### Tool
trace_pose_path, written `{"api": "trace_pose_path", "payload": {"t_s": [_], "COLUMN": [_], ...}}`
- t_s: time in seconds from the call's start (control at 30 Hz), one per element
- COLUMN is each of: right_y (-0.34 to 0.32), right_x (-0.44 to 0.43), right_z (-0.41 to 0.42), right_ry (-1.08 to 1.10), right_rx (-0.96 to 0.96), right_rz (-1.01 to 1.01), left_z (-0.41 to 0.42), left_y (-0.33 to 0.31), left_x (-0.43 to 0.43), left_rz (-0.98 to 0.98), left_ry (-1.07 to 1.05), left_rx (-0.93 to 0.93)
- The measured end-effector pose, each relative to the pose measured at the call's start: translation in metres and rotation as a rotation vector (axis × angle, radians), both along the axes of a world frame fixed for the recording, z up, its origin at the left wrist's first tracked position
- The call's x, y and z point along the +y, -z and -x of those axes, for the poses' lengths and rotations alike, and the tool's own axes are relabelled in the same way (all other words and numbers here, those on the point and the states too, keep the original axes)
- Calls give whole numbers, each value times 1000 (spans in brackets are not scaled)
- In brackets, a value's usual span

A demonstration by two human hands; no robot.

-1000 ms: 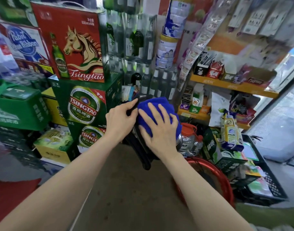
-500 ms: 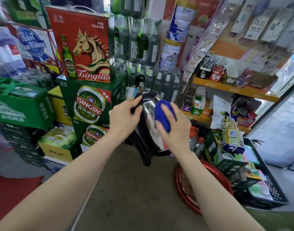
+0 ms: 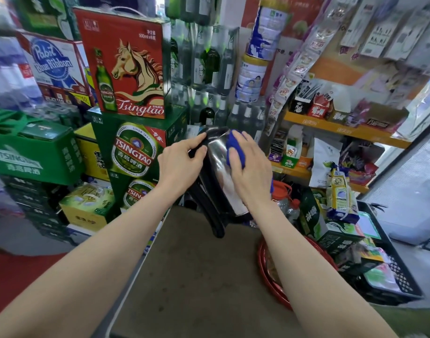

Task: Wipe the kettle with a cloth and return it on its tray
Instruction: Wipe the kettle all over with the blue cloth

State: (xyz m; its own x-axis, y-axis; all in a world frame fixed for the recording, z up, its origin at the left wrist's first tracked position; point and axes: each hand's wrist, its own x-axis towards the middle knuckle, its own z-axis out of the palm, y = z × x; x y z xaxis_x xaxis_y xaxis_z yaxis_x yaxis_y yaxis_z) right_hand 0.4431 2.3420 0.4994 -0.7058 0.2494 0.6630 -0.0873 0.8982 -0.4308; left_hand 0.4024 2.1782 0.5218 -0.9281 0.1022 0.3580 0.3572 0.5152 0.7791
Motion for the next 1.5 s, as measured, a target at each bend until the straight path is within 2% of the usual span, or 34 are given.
{"api": "trace_pose_path", "payload": {"t_s": [0.07,0.13,0.2,0.27,0.37,0.4,0.43,0.5,0.6,0.67,0.7,0.73,0.8,0.83,0.87,0.9,0.93,1.0,1.03,1.07,1.1,1.13,1.23,1.27,1.3,1.37,1.43,1.5], "right_y": [1,20,38,44,27,17,7,-3,14,28,30,28,21,18,14,13,14,24,30,32,29,26,23,26,31,45,53,54], "right_x": [-19,-22,-9,8,21,20,16,-1,-22,-13,-5,2,15,20,18,11,1,-22,-26,-24,-17,-8,26,32,31,12,-19,-41], "right_z": [3,-6,-18,-24,-12,-5,0,2,-6,-12,-14,-14,-7,0,2,1,-2,-8,-8,-6,-2,0,5,5,-1,-16,-25,-23], "right_ry": [40,-23,-83,-114,-62,-16,15,0,-47,-85,-108,-120,-75,-28,15,32,24,5,7,2,-11,-25,49,103,142,144,57,47], "right_rx": [6,14,10,-17,-101,-108,-95,-36,14,34,28,4,-90,-116,-126,-110,-72,-30,-26,-31,-35,-40,-161,-226,-257,-157,-78,-105], "right_rz": [-261,-496,-537,-330,374,485,466,217,-287,-449,-399,-235,336,550,611,537,369,-65,-209,-261,-213,-67,651,822,868,702,368,-17], "left_z": [-1,2,5,5,1,-1,-3,-3,3,4,3,3,0,-1,-2,-3,-3,-2,-2,-2,-2,-3,-4,-3,-1,2,6,6], "left_y": [-2,-2,1,3,5,5,4,3,1,4,6,8,12,14,15,16,16,16,16,17,17,18,21,21,21,22,24,26], "left_x": [2,-2,-10,-15,-15,-13,-10,-7,-6,-6,-5,-5,-3,-1,1,3,5,8,9,10,10,10,6,4,3,1,1,2], "left_rz": [9,-16,-30,-30,-7,5,15,16,-8,7,22,32,41,50,63,74,76,56,44,42,50,59,57,59,64,62,44,31], "left_ry": [-5,-32,-52,-50,-27,-14,-3,-4,-24,-22,-20,-15,11,25,33,33,27,23,26,29,31,32,43,39,31,11,-11,-10], "left_rx": [3,-30,-47,-54,-28,2,30,46,16,42,65,82,89,92,100,108,109,101,94,89,86,89,122,130,133,113,74,53]}}
